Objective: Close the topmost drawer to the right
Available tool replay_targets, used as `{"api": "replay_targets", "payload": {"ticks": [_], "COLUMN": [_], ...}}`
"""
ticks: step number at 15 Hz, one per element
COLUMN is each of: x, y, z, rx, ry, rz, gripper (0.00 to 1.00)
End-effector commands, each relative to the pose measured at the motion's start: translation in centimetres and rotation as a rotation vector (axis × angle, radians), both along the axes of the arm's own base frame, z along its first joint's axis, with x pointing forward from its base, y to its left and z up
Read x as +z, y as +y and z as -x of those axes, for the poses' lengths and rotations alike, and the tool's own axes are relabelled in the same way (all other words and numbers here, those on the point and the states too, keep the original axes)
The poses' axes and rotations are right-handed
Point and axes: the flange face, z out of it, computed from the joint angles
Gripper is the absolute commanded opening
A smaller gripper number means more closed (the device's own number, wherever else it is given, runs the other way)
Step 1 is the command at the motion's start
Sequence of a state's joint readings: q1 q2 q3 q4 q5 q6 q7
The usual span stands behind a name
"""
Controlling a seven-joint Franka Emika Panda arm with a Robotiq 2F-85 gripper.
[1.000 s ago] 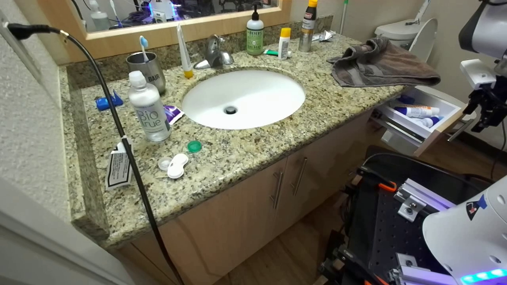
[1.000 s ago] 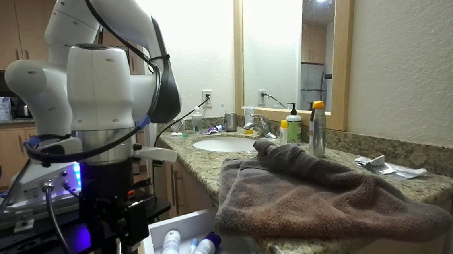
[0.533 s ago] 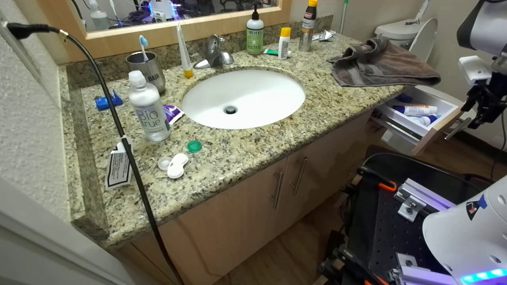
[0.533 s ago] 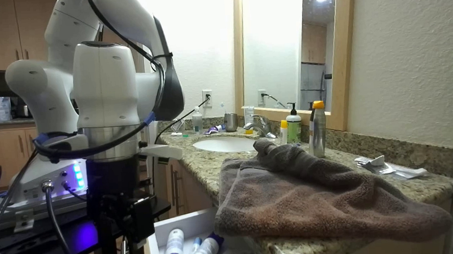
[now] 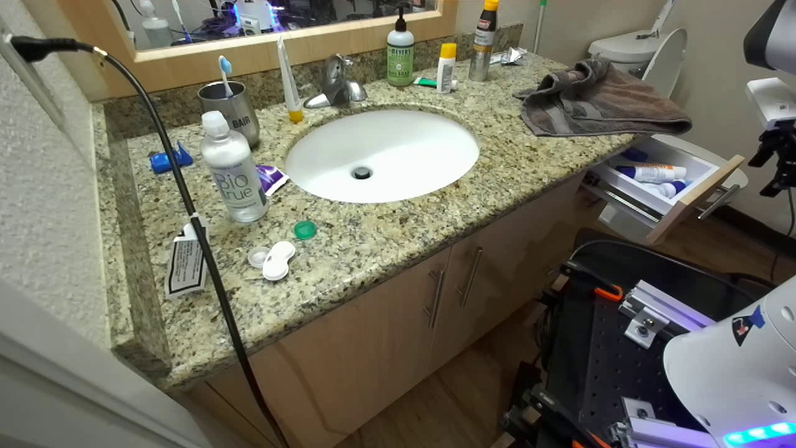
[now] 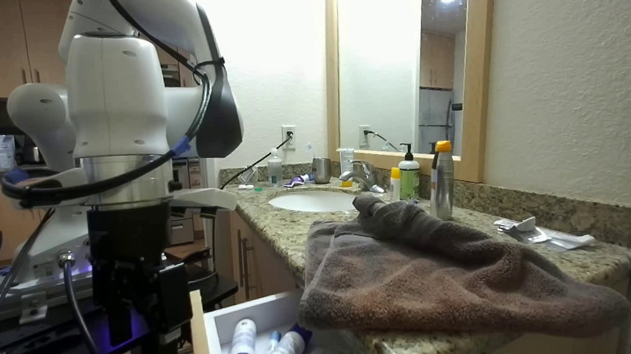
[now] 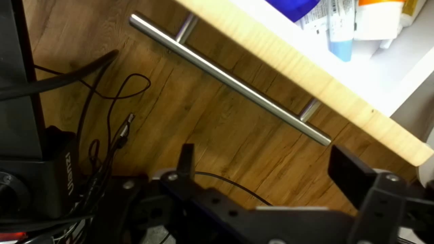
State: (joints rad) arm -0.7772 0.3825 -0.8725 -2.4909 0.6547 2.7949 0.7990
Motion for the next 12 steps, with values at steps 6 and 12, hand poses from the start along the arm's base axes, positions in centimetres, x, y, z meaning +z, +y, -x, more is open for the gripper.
{"api": "replay_targets", "payload": {"ticks": [6, 12], "x": [-1.3, -3.5], "y": [1.3, 1.2], "z": [-0.3, -3.7], "rx": [0.04, 0.059], "ry": [0.026, -0.006], "rz": [-0.056, -0.094], "gripper": [1.0, 1.0]}}
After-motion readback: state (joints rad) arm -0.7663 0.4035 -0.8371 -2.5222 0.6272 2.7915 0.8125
